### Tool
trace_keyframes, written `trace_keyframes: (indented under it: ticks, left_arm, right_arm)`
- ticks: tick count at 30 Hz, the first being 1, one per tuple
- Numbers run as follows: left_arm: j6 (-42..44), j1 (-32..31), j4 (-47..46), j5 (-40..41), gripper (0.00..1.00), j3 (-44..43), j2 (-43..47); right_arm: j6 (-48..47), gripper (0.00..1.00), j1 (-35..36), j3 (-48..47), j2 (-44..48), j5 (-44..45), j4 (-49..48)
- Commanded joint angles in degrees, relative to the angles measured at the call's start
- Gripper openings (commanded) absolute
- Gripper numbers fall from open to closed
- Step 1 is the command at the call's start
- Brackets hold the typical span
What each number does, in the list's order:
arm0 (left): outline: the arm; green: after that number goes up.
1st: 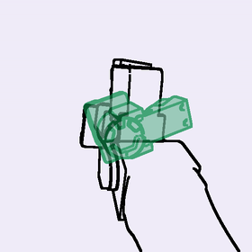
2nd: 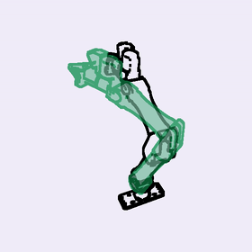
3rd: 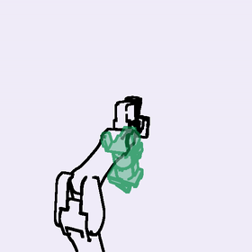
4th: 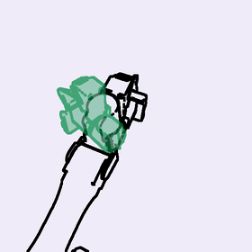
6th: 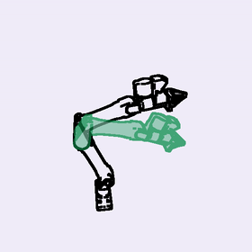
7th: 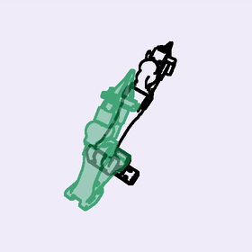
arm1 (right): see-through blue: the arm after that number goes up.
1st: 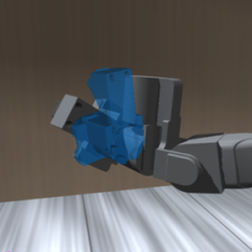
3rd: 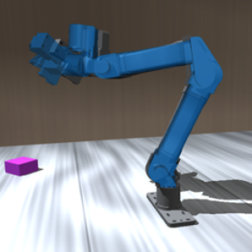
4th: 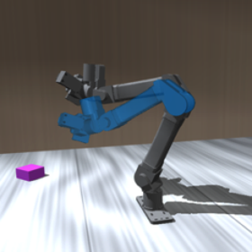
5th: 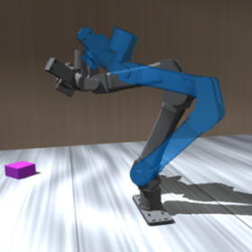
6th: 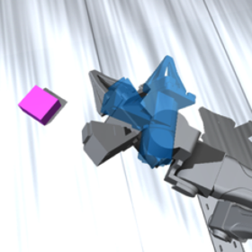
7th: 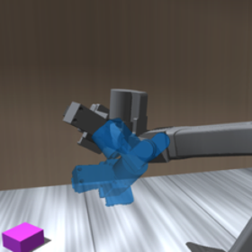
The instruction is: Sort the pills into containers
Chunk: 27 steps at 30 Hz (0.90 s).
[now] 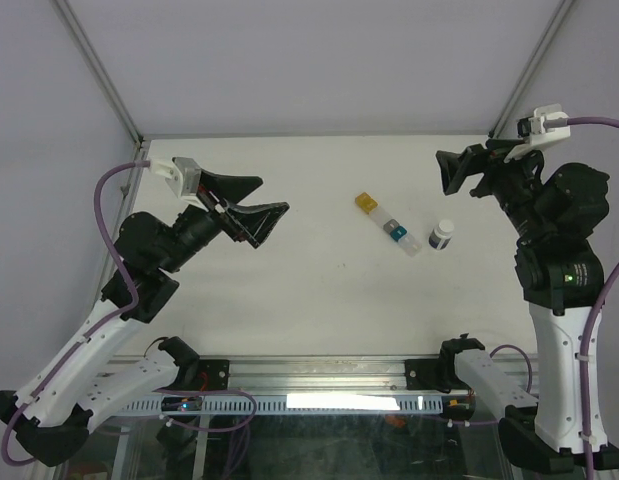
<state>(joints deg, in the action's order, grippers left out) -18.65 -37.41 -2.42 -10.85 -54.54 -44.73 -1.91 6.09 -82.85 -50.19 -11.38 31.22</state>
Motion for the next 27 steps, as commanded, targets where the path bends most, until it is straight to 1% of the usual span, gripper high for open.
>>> trace_keyframes:
  ticks: [1,13,27]
  left_arm:
    - [0.75,0.30,1.90,-1.03,0.99,-2.92,1.17]
    - [2.02,0.24,3.72,-0.23,0.99,-3.42,2.47]
    - [2.84,0.24,4.71,0.67,0.99,-3.12,3.17]
  right_arm:
    - [1.20,0.99,0.06,-3.07,0.65,-1.21,0.75]
    - [0.56,0.99,0.03,-4.42,0.69,-2.88,1.82]
    - [-0.12,0.99,-0.02,-3.27,1.14,-3.09,1.57]
